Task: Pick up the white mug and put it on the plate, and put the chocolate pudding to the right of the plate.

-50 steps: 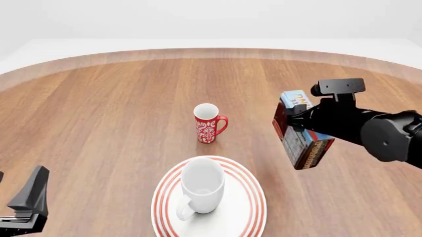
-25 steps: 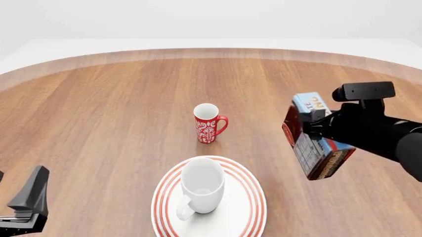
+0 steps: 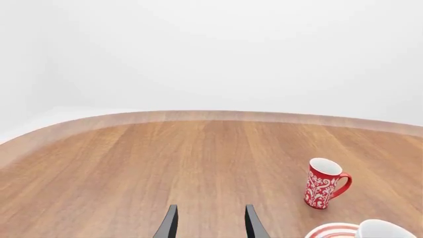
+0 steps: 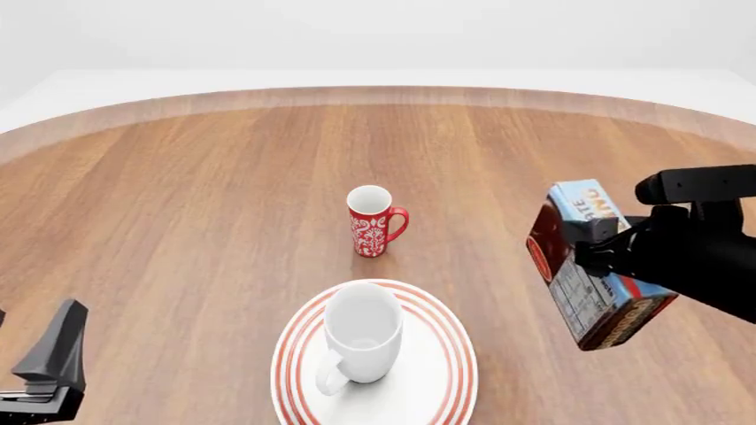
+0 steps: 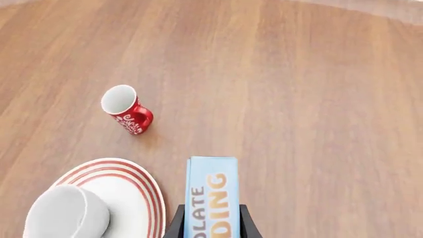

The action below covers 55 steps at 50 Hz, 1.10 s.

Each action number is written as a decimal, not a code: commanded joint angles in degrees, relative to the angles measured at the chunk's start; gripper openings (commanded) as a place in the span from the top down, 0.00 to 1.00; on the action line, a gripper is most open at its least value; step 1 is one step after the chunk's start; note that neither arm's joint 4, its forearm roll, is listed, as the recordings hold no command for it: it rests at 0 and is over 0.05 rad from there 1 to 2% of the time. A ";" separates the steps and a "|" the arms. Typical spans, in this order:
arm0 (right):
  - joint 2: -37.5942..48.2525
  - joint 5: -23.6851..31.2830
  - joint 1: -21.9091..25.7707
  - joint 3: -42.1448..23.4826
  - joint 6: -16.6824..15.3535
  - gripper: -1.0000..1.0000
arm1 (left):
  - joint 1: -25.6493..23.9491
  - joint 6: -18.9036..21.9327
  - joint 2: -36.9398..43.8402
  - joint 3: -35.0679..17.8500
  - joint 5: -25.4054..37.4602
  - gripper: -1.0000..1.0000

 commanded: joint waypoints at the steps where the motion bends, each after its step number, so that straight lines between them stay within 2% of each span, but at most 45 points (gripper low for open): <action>1: -3.70 2.01 -0.78 2.66 0.20 1.00 | -0.02 0.11 -0.15 0.00 0.17 0.00; 28: -7.70 2.78 -2.29 10.76 -1.54 1.00 | -0.20 0.43 -0.20 -0.01 0.16 0.00; 37: -8.90 3.73 -3.22 11.18 -1.60 1.00 | -0.23 0.47 -0.11 -0.01 0.10 0.00; 55: -8.08 1.50 -4.07 14.54 -1.47 1.00 | -0.28 0.58 0.29 0.00 -0.32 0.00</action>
